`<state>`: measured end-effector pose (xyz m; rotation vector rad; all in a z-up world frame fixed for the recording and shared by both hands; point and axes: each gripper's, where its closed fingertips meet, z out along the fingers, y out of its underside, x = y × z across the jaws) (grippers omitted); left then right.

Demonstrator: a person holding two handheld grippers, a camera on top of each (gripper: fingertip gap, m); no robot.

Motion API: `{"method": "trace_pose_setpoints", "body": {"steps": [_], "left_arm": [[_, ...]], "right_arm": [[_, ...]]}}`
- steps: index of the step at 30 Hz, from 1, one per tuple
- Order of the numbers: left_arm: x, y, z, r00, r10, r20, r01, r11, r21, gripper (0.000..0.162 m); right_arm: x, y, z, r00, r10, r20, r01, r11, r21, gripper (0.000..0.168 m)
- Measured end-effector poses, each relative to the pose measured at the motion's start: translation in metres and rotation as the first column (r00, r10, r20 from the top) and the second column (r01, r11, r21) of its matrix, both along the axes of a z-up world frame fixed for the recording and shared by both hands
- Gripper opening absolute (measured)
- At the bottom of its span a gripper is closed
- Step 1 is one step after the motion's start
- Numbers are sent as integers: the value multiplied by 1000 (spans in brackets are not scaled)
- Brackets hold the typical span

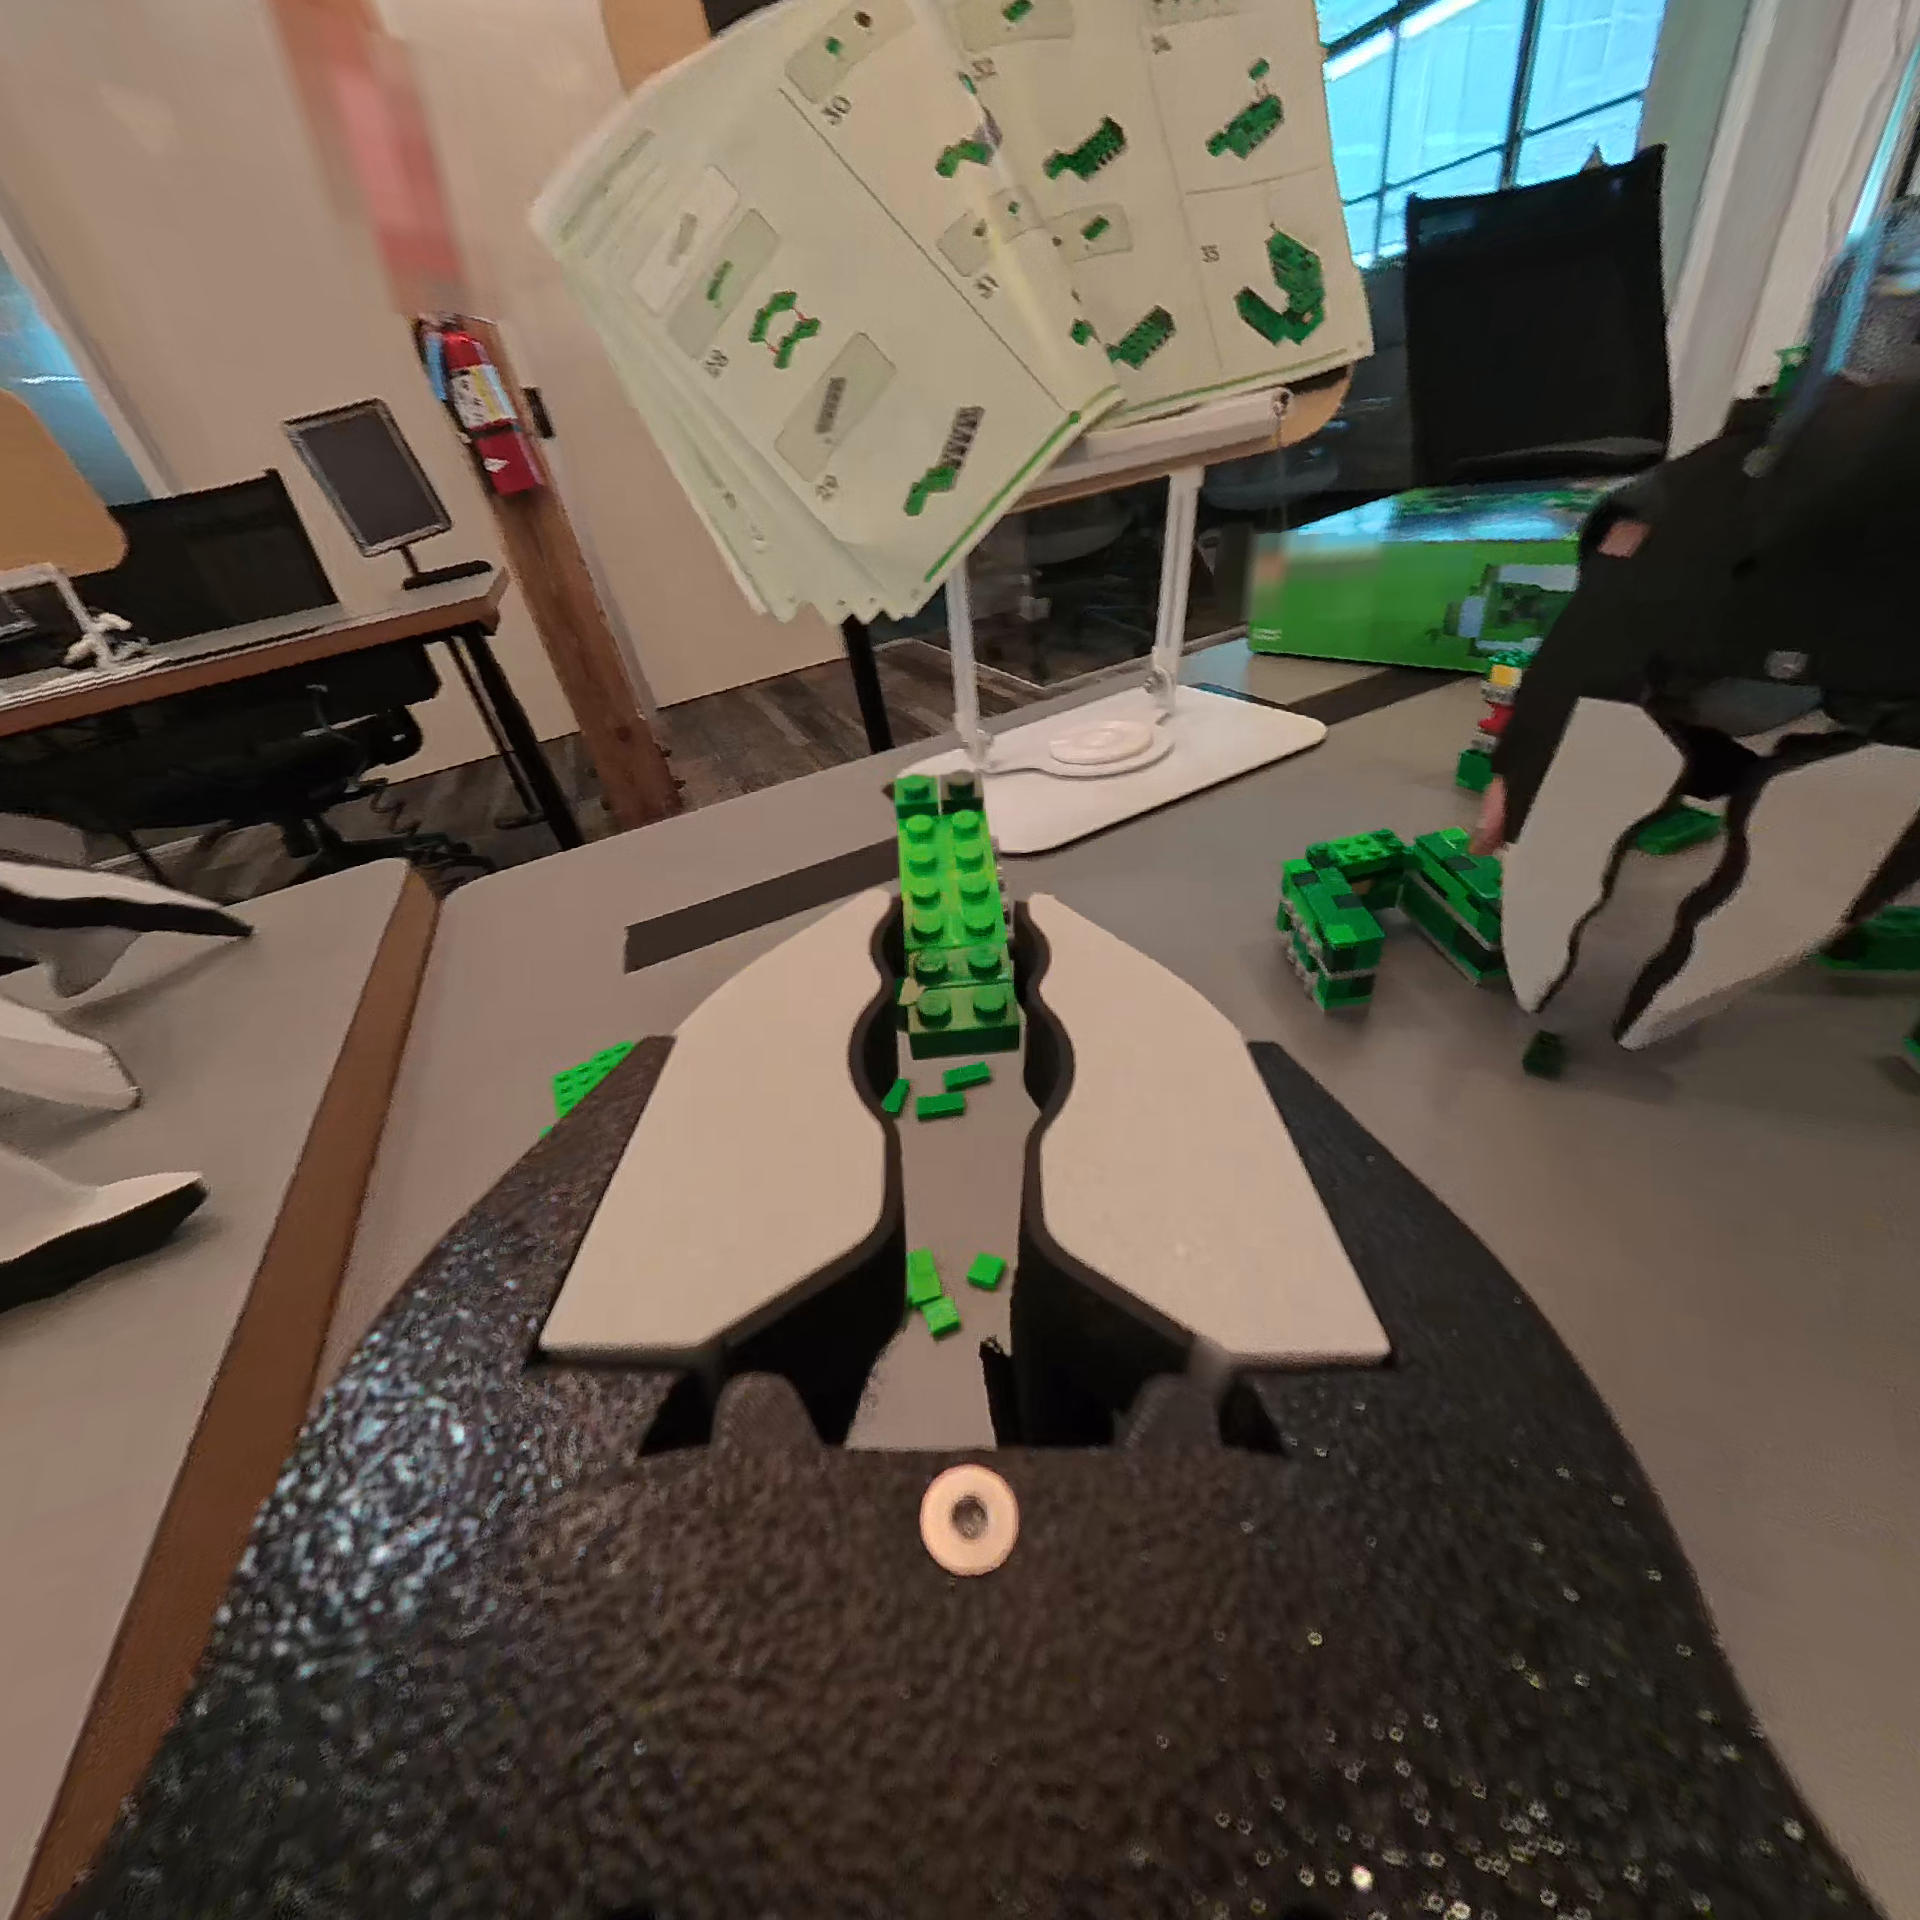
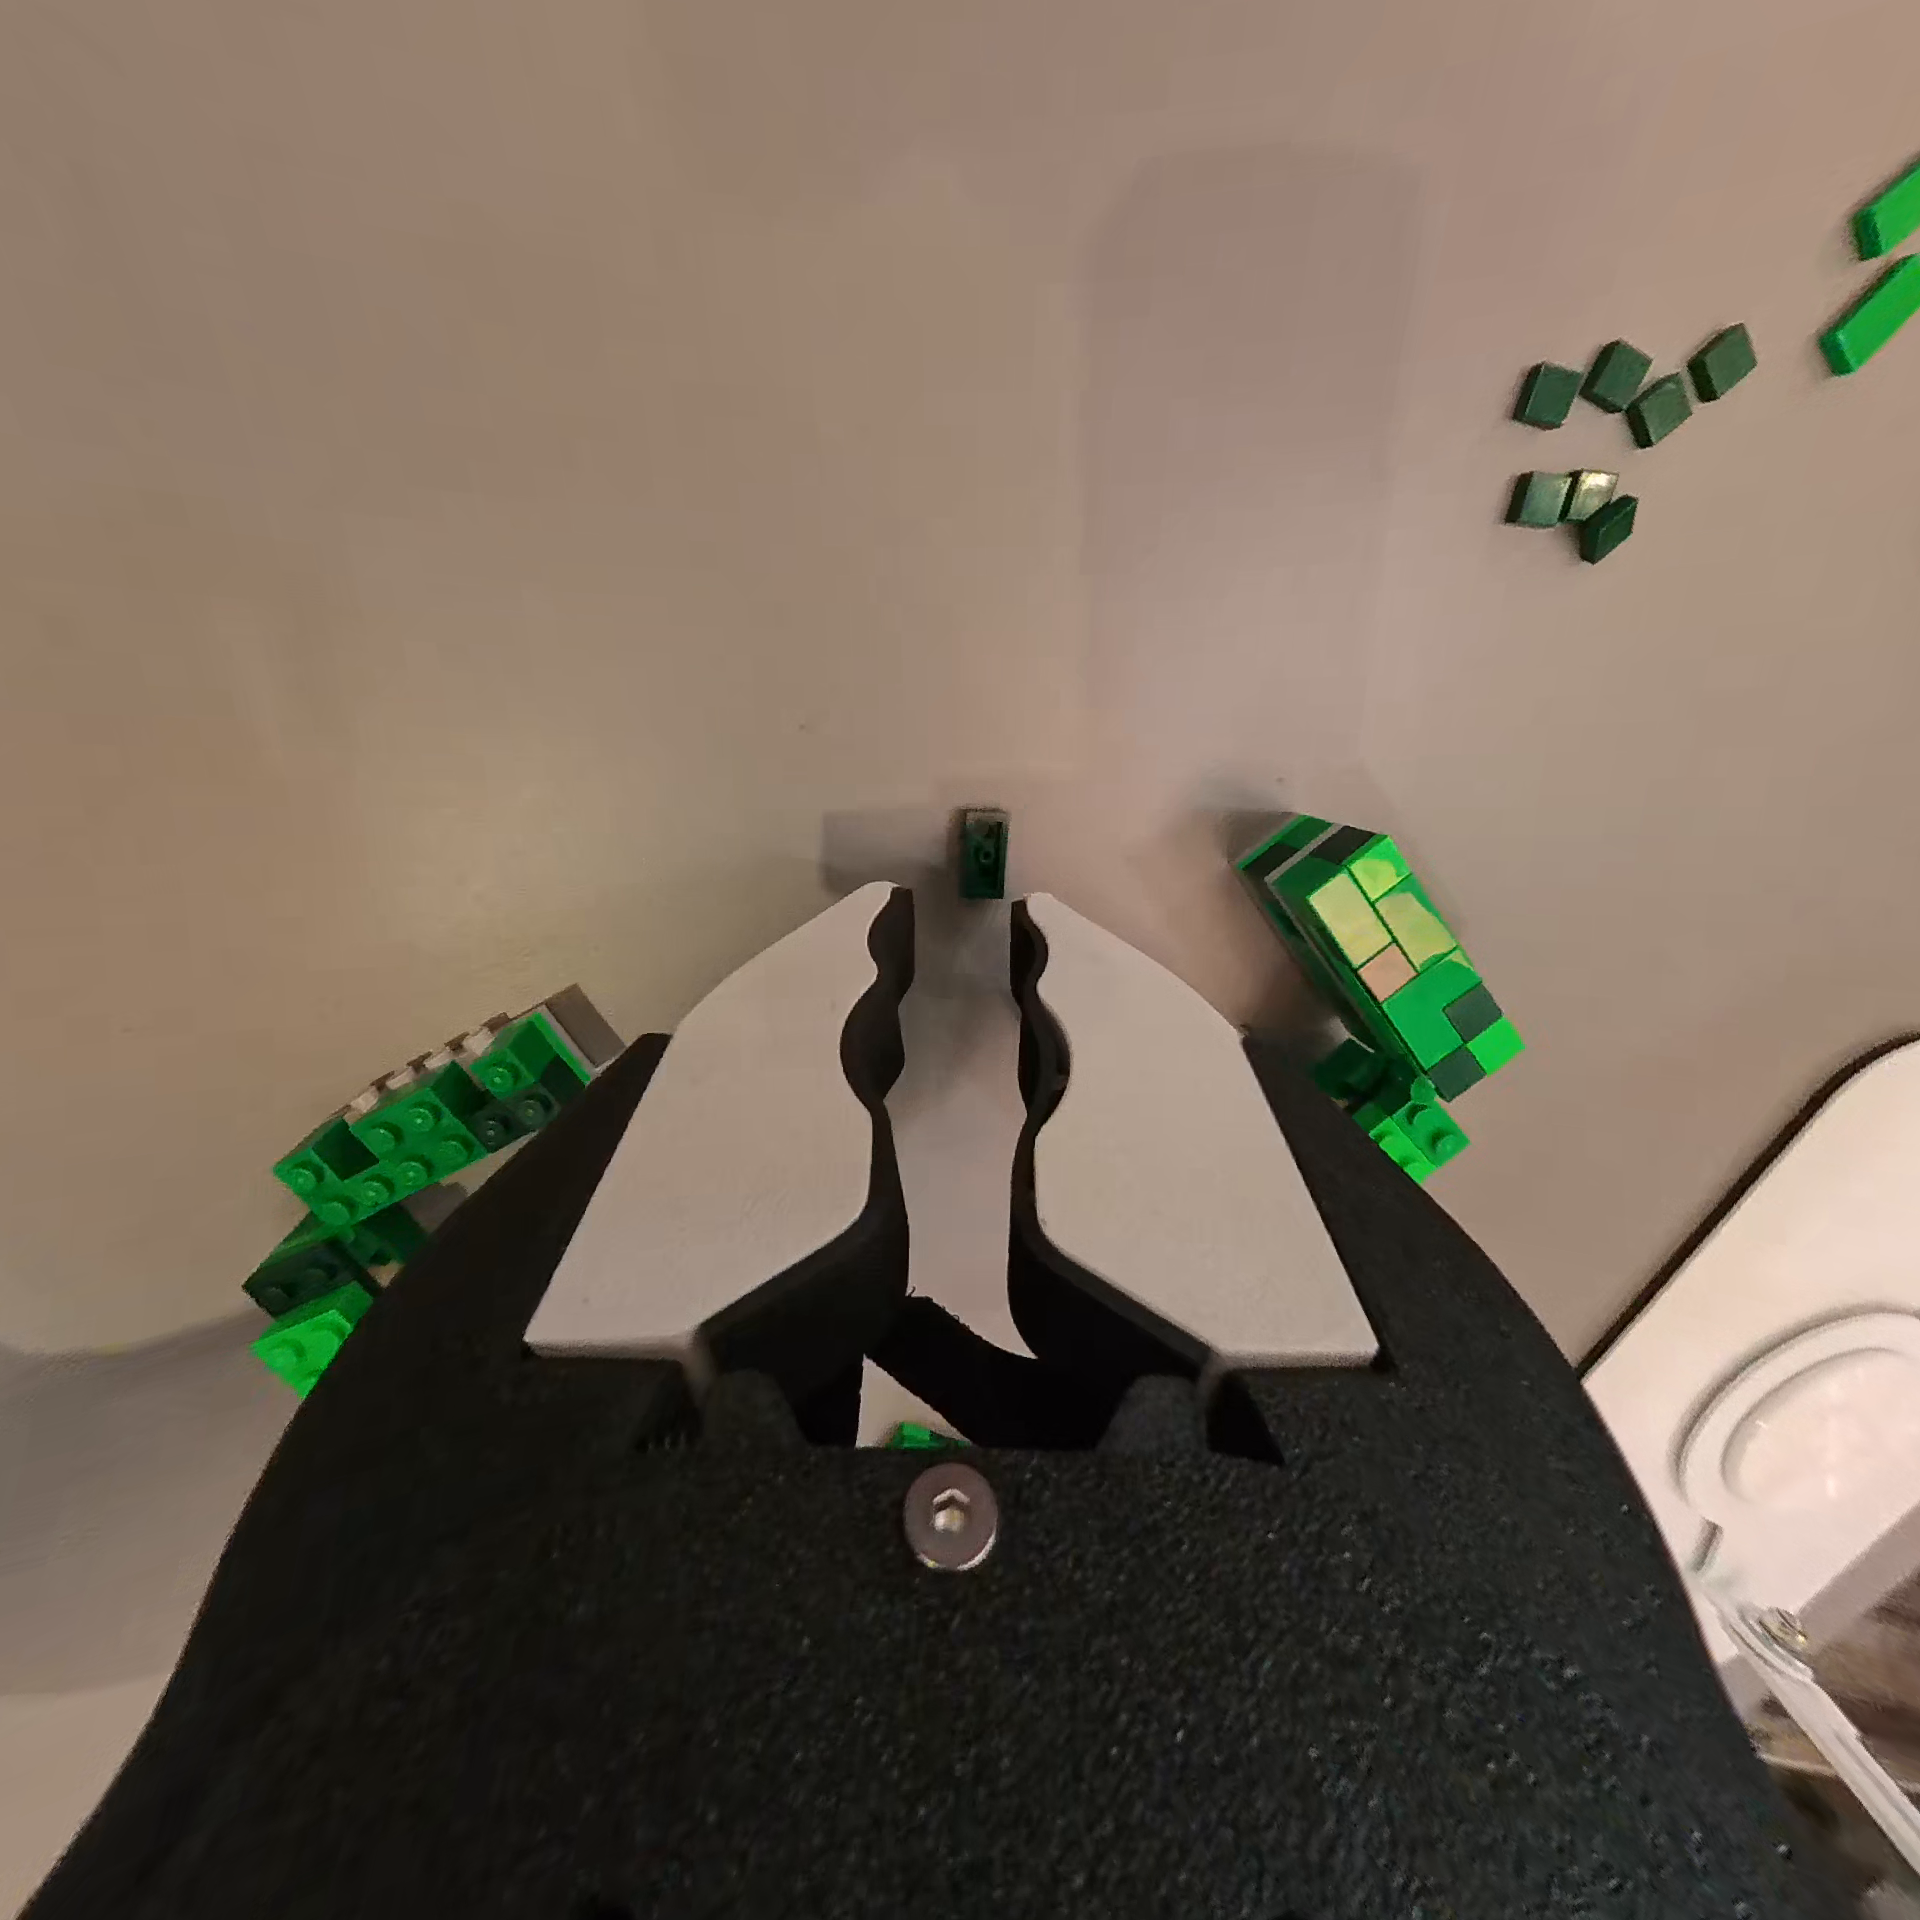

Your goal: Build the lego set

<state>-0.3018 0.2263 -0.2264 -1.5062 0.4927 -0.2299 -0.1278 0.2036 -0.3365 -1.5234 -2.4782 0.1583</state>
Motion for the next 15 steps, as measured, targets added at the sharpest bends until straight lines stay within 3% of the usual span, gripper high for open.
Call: {"method": "trace_pose_setpoints", "body": {"steps": [5, 9, 15], "left_arm": [[43, -14, -9, 962, -272, -4, 271, 960, -66, 19], [81, -41, -35, 828, -561, 4, 541, 797, -268, 19], [106, -65, -73, 705, -701, -110, 589, 664, -460, 19]], "right_arm": [[-2, 2, -2, 1000, -8, -1, 8, 1000, -5, 17], [-1, 4, -6, 999, -26, 18, 27, 999, -22, 17], [-3, 7, -4, 999, -42, -11, 42, 999, -14, 0]]}}
